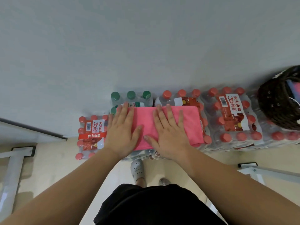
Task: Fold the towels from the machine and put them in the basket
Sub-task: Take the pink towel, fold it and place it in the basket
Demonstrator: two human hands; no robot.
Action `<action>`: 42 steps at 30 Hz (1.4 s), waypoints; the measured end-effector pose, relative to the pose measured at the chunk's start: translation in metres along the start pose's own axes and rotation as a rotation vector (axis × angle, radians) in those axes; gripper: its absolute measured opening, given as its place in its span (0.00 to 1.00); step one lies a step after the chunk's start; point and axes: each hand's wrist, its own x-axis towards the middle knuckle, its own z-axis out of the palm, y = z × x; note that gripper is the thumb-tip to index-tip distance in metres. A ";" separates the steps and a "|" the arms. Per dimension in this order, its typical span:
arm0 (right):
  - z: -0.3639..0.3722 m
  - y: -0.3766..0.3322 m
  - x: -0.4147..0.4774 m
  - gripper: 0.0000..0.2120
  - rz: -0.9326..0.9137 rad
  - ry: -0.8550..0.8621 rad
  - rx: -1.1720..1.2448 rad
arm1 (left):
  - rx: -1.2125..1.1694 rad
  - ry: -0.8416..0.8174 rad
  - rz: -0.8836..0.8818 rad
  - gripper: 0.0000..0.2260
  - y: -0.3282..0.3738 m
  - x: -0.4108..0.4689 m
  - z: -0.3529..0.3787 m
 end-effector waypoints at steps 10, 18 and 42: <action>0.004 -0.004 -0.004 0.48 0.039 -0.072 -0.001 | -0.134 0.096 -0.272 0.18 -0.032 0.006 -0.023; 0.004 -0.002 -0.007 0.47 0.018 -0.043 0.023 | -0.263 -0.067 -0.404 0.13 -0.016 0.022 -0.044; -0.005 0.144 -0.048 0.35 0.043 0.151 0.754 | -0.506 0.274 -0.309 0.15 0.159 0.023 -0.019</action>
